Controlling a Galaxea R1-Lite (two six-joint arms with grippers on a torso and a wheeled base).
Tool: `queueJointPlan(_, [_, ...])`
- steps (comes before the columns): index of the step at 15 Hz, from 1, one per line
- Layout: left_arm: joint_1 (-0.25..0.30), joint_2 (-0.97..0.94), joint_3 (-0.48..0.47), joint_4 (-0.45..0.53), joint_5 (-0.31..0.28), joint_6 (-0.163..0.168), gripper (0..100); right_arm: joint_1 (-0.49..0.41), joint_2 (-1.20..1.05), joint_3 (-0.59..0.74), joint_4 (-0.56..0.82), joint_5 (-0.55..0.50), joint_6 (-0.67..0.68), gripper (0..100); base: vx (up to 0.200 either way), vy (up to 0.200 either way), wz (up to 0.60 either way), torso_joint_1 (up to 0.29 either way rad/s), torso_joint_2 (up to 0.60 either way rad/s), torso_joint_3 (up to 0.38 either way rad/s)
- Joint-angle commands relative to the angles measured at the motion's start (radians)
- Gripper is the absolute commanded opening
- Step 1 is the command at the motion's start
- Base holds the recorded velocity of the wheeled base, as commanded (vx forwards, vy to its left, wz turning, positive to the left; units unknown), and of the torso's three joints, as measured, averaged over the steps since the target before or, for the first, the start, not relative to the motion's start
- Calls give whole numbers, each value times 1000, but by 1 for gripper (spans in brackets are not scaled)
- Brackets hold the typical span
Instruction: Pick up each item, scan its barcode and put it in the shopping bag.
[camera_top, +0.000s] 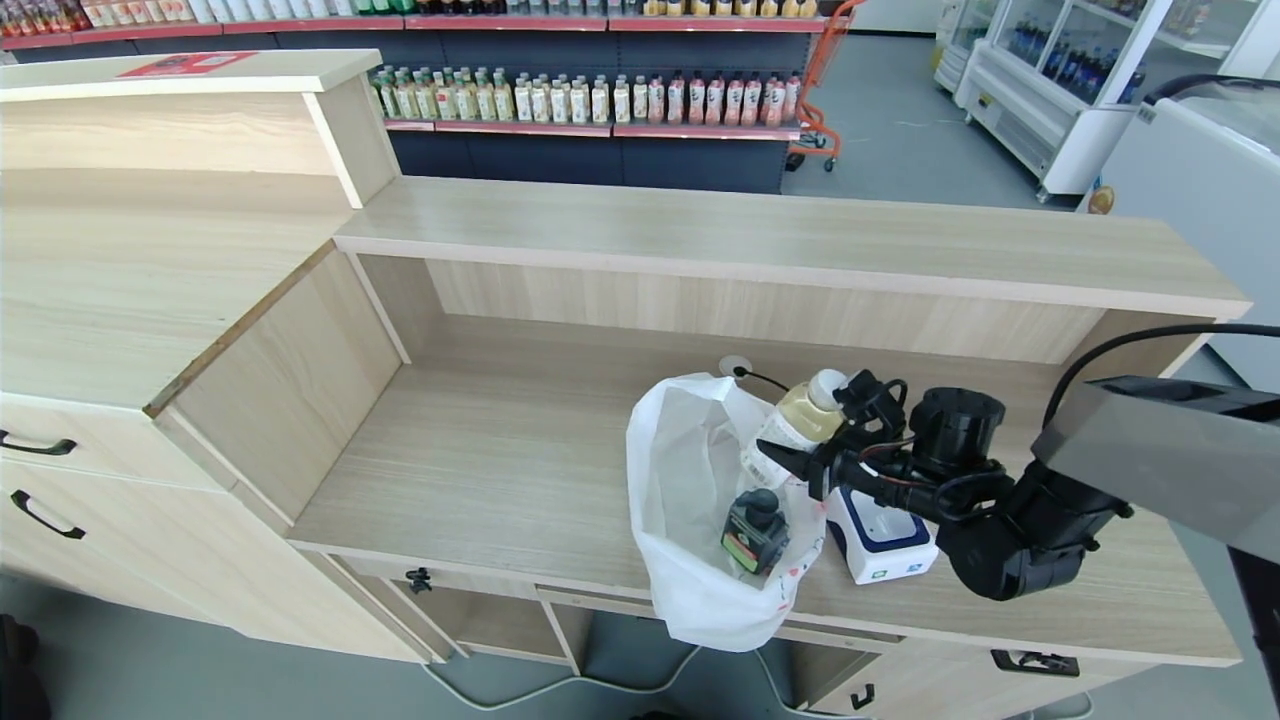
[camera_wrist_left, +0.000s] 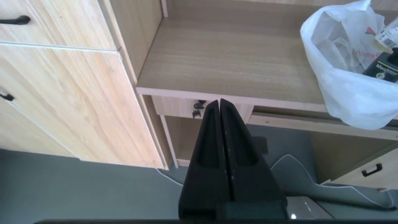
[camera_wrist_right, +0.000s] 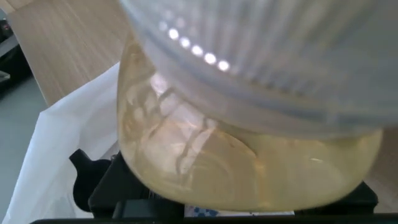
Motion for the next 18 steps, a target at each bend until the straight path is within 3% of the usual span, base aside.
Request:
queueJointPlan(1, [0, 1, 1, 0, 0, 0, 0, -5, 47, -38, 1, 0, -1, 0, 0, 0, 0, 0, 0, 0])
queueJointPlan(18, [0, 1, -1, 0, 0, 0, 0, 5, 159, -90, -13, 0, -94, 0, 0, 0, 0, 0, 0, 0])
